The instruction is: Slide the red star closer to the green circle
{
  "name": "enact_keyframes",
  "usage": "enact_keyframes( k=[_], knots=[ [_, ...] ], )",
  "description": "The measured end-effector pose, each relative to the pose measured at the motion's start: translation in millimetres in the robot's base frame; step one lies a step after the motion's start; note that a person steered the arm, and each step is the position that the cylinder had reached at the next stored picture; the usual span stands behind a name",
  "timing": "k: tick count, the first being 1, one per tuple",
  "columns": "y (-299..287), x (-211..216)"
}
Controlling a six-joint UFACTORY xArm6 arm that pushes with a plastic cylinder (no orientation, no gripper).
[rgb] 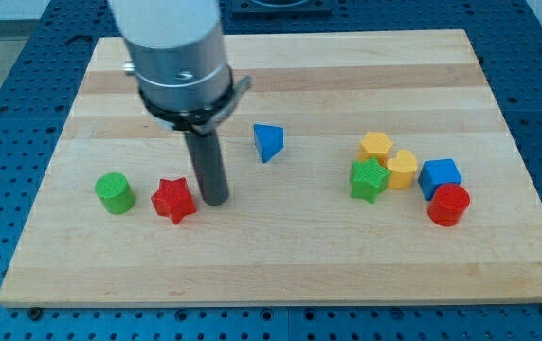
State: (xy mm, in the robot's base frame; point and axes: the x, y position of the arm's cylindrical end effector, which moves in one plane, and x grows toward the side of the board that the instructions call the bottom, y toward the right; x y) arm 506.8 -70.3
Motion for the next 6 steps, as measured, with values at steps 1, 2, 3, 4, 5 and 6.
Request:
enact_keyframes(
  k=[1,2,3,4,5,6],
  knots=[
    [11,17],
    [8,31],
    [-6,36],
    [-19,33],
    [-33,24],
    [-49,17]
  ],
)
